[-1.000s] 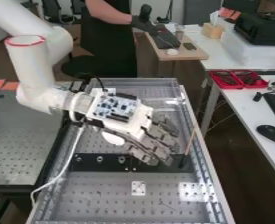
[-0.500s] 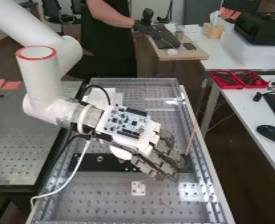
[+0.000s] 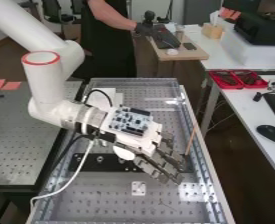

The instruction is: Grab the drill bit and place it in the clear container

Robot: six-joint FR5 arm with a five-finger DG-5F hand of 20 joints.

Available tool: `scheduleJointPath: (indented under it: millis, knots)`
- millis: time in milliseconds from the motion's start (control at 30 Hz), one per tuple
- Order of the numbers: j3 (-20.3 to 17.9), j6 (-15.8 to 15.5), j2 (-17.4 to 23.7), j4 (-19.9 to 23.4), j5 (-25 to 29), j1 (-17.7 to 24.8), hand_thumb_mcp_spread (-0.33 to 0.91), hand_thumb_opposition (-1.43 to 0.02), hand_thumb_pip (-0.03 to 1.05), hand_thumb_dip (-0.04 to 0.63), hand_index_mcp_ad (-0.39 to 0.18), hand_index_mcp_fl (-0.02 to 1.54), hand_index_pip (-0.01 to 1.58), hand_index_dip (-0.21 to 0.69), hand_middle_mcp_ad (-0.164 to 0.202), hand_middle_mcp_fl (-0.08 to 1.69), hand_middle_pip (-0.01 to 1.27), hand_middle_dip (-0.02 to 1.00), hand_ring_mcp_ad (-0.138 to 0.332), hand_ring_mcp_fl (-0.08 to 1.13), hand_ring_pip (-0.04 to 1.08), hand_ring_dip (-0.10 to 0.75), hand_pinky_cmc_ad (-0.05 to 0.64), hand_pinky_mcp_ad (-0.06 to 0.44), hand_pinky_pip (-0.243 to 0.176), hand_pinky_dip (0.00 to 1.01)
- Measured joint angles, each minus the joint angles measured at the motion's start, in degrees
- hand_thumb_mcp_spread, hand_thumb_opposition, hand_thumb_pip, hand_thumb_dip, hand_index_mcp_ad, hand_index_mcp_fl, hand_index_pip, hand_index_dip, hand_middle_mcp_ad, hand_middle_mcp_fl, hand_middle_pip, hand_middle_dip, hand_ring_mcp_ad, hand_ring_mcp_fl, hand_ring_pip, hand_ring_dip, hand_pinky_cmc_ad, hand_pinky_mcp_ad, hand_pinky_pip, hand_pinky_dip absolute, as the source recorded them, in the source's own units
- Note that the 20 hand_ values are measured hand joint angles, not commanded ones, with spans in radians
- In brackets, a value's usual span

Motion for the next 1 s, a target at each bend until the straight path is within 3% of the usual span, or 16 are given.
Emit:
scheduleJointPath:
  millis: [433, 1000]
  knots:
    - [0.49, -5.79, -1.98, 3.65, 1.15, 0.51, 0.45, -0.81, 0.58, 0.304, -0.087, 0.19, 1.33, 0.202, 0.113, 0.28, 0.13, 0.57, 0.230, 0.24, 0.10, 0.473, 0.459, 0.264, 0.052, 0.70]
    - [1.95, -5.82, -3.34, 2.68, 0.24, 0.48, 0.48, -0.81, 0.57, 0.302, -0.103, 0.28, 1.36, 0.206, 0.113, 0.30, 0.13, 0.57, 0.232, 0.24, 0.11, 0.473, 0.456, 0.262, 0.066, 0.66]
